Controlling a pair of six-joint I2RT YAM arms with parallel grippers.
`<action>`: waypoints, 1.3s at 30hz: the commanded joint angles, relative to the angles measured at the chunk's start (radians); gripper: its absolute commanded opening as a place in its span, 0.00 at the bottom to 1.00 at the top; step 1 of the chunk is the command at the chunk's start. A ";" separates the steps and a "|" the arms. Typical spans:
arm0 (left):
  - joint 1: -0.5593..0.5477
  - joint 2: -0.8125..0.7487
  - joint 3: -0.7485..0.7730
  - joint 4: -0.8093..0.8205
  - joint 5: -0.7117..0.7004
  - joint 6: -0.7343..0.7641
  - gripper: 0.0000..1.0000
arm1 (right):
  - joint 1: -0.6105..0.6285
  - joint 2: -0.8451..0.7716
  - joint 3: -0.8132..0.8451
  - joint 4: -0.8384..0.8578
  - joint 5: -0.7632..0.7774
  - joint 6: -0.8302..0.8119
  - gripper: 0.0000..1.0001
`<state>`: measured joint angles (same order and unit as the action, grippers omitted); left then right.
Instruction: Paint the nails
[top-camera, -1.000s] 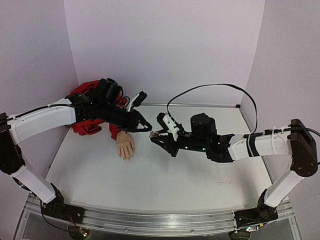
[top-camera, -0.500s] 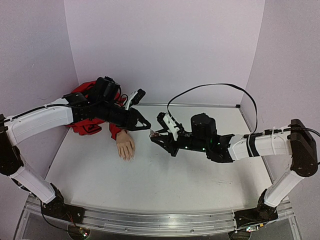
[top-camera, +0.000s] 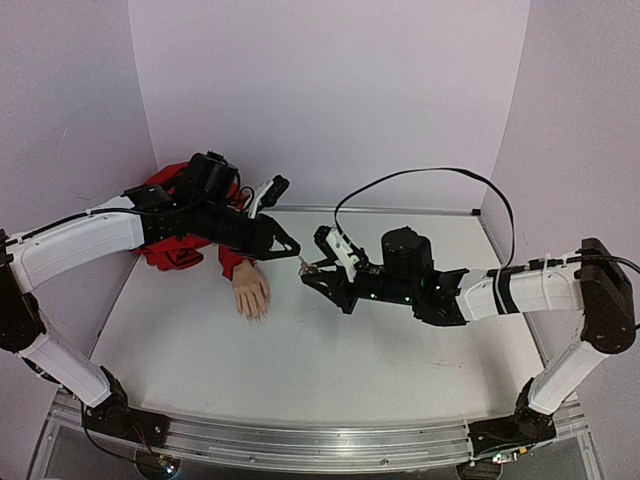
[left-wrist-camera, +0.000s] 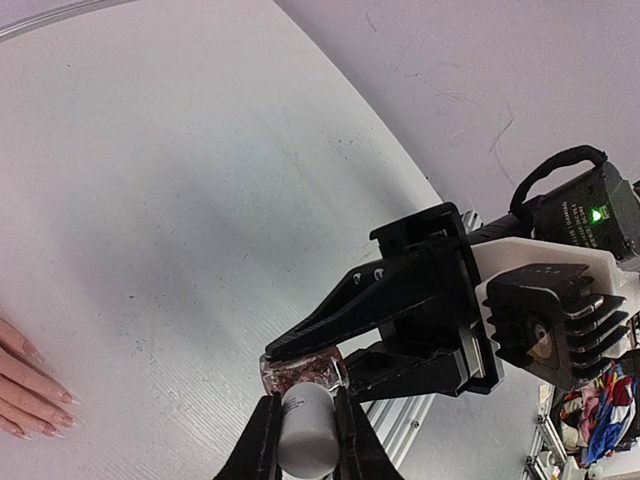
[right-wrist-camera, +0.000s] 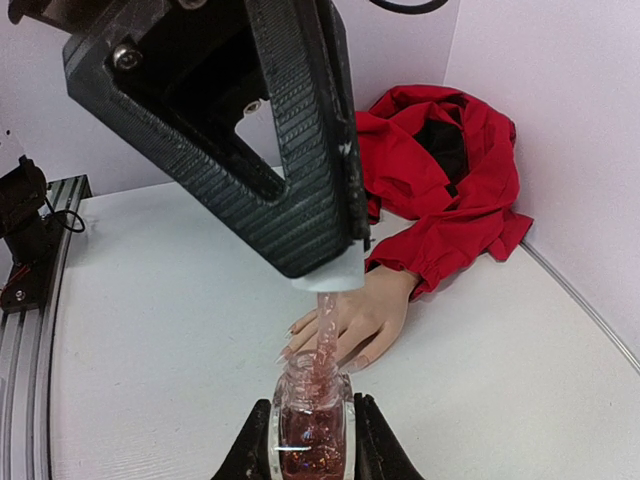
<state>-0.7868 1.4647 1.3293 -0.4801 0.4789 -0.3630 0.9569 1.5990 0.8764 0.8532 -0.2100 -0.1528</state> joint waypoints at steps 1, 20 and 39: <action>0.000 -0.050 0.036 0.023 -0.023 0.028 0.00 | 0.002 -0.028 0.003 0.069 -0.003 0.006 0.00; 0.016 -0.088 0.025 0.006 -0.026 0.042 0.00 | 0.001 -0.051 -0.046 0.131 0.044 0.022 0.00; 0.251 -0.147 -0.243 -0.158 -0.020 0.105 0.00 | -0.202 -0.347 -0.238 0.045 -0.085 0.053 0.00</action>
<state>-0.5541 1.3201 1.1477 -0.5926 0.4957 -0.3122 0.7746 1.3411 0.6342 0.9264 -0.2337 -0.0711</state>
